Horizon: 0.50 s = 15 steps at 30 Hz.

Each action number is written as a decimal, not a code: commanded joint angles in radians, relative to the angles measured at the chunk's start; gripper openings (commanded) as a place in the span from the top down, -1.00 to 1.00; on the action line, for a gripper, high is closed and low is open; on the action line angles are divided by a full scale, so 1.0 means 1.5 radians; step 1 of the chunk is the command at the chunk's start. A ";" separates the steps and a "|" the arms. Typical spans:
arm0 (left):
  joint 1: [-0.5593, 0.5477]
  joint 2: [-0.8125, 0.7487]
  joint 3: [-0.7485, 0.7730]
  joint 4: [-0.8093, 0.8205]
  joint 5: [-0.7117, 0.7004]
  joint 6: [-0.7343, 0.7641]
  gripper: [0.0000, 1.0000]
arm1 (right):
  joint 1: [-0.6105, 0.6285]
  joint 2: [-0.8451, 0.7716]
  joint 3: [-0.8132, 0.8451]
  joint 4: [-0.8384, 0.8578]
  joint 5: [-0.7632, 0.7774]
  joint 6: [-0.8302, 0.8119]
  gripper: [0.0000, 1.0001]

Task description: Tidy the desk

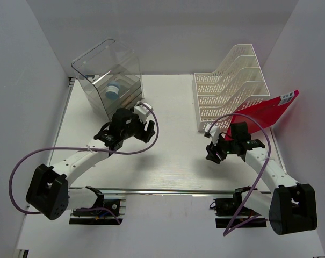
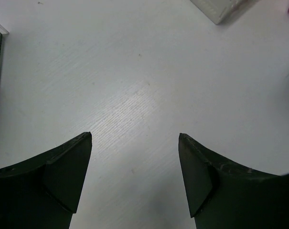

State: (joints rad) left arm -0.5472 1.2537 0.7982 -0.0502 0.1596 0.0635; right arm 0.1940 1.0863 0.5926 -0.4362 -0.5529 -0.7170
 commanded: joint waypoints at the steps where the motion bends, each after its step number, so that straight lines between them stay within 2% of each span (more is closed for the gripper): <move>1: -0.002 -0.037 -0.001 -0.006 0.035 0.022 -0.66 | -0.011 0.005 0.015 -0.039 -0.045 -0.048 -0.17; 6: -0.002 -0.078 -0.013 0.008 0.060 0.020 -0.67 | -0.016 0.005 0.029 -0.114 -0.117 -0.133 -0.16; 9: -0.002 -0.093 -0.024 0.020 0.085 0.017 -0.66 | -0.012 -0.039 0.045 -0.164 -0.163 -0.183 -0.19; 13: -0.002 -0.096 -0.026 0.021 0.076 0.017 -0.67 | -0.010 -0.110 0.096 -0.228 -0.122 -0.217 -0.24; 15: -0.002 -0.096 -0.027 0.023 0.068 0.016 -0.66 | -0.009 -0.154 0.147 -0.258 -0.065 -0.231 -0.29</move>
State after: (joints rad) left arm -0.5472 1.1309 0.7727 -0.0284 0.2501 0.0822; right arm 0.1795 0.9371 0.6937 -0.7300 -0.6933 -0.9844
